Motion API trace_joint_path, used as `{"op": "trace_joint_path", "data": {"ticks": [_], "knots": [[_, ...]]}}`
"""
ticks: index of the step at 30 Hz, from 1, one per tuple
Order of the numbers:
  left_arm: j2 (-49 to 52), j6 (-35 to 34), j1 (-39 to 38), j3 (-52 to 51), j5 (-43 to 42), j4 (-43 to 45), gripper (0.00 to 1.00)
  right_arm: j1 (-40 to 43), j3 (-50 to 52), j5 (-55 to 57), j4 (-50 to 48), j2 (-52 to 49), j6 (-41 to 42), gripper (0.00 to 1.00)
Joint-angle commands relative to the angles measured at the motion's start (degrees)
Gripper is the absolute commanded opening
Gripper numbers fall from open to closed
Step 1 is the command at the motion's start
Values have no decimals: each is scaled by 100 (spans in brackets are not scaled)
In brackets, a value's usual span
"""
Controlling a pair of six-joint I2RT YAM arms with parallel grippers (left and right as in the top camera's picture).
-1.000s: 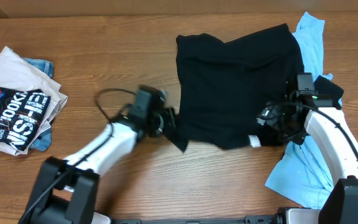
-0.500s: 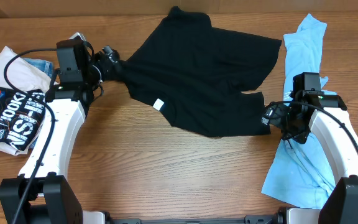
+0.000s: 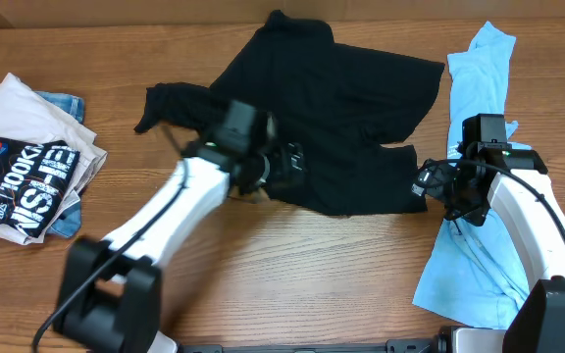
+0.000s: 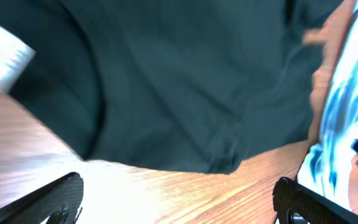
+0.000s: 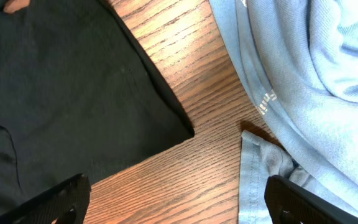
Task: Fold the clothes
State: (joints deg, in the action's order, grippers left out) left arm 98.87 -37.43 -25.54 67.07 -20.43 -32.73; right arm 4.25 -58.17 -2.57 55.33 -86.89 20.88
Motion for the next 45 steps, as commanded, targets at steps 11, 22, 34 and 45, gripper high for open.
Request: {"op": "trace_joint_path", "data": {"ticks": [11, 22, 34, 45], "knots": [[1397, -986, -468, 55, 59, 595, 27, 11, -103, -7, -11, 76, -35, 94], [935, 153, 1486, 63, 188, -210, 4, 11, -103, -9, -63, 76, -120, 94], [811, 588, 2583, 114, -837, -1587, 100, 11, -103, -7, -79, 76, -120, 94], [820, 339, 1392, 81, -192, -1663, 89, 11, -103, -9, -74, 76, -120, 95]]}}
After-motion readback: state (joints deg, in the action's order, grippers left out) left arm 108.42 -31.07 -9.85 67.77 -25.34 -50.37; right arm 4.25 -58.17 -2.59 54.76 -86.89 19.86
